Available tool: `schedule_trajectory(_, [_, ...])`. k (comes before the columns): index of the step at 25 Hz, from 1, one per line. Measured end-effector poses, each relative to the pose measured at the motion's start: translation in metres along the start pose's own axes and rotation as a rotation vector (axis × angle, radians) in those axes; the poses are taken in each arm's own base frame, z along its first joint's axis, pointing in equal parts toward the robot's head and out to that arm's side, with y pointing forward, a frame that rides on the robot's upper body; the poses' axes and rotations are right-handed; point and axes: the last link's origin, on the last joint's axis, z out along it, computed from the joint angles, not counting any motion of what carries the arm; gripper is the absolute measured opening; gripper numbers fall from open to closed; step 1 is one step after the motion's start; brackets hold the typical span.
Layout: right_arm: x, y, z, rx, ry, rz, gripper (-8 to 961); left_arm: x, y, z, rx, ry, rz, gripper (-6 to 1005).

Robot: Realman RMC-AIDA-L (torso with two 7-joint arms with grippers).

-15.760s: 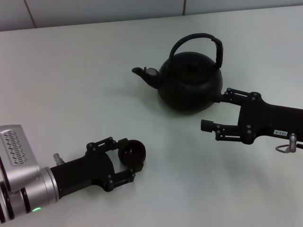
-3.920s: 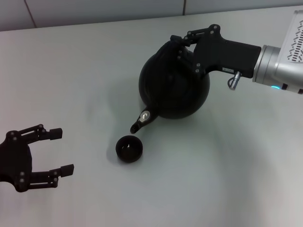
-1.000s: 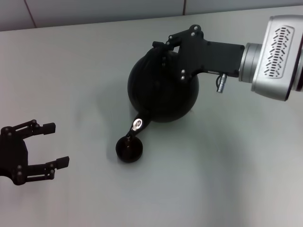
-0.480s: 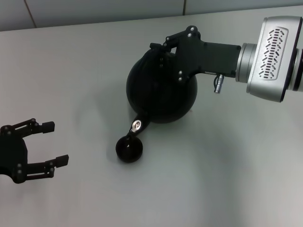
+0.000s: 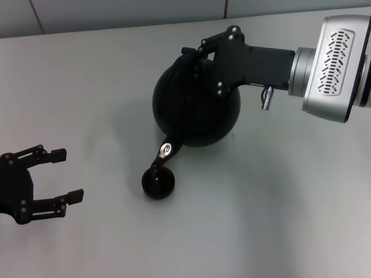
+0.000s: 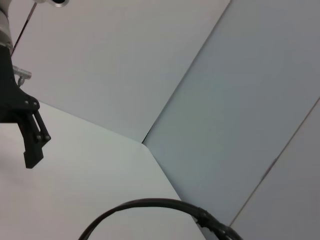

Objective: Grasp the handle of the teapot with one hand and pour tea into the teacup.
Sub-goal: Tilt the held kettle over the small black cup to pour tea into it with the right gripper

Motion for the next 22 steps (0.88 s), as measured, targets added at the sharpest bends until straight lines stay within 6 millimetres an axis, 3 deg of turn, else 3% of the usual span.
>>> schedule_trajectory(22, [-0.0041,0.0029,0.005,-0.027,0.016,-0.05,101,-0.0035,-0.0009,-0.0016,0.02,-0.009,-0.003,864])
